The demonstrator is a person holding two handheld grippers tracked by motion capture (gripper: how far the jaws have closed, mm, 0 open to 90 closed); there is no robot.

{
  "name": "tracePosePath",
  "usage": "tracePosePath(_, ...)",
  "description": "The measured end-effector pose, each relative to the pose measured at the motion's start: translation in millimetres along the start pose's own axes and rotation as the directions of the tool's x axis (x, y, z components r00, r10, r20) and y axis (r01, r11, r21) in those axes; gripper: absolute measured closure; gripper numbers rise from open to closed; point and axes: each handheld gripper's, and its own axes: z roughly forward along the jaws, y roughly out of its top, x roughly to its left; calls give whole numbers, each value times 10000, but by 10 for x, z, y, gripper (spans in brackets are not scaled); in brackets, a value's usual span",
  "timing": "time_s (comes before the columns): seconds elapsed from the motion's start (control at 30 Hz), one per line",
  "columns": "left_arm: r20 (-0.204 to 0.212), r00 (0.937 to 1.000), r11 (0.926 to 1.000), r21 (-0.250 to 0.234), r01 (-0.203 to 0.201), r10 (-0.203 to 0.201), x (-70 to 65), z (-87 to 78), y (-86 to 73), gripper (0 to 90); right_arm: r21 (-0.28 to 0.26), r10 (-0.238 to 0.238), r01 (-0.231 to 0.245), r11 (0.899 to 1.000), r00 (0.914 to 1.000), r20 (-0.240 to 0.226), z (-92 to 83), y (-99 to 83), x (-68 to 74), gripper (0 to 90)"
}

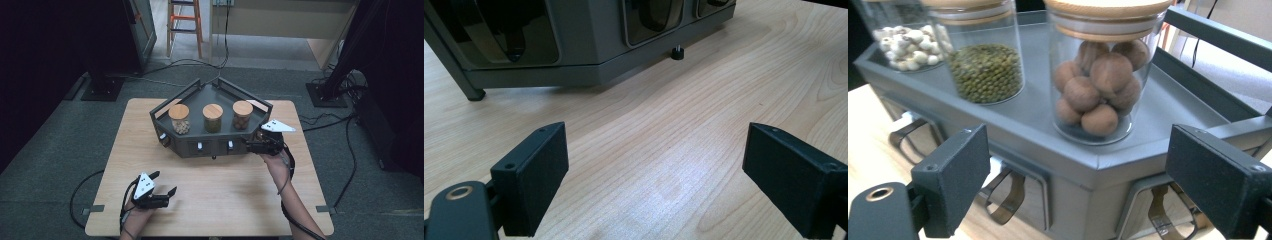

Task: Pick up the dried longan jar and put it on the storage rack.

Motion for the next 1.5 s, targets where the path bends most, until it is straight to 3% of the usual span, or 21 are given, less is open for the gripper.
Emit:
tracePosePath(0.4, -1, 10000, 9999, 93, 47, -47, 8, 18, 2, 111, -488, 190, -198, 9986, 9996, -185, -171, -308, 43, 107)
tracePosePath(0.63, 28, 10000, 9998, 168, -46, 46, -6, 31, 13, 111, -546, 308, -322, 9980, 9992, -270, -198, -387, 55, 107)
tracePosePath(0.87, -10, 10000, 9999, 167, -29, 29, -1, 31, 10, 111, -1043, 44, -76, 9945, 9995, -313, -216, -523, 98, 107)
tracePosePath(1.5, -4, 10000, 9997, 213, -72, 72, -7, 36, 15, 111, -1005, 75, -146, 9948, 9975, -699, -214, -708, 159, 107)
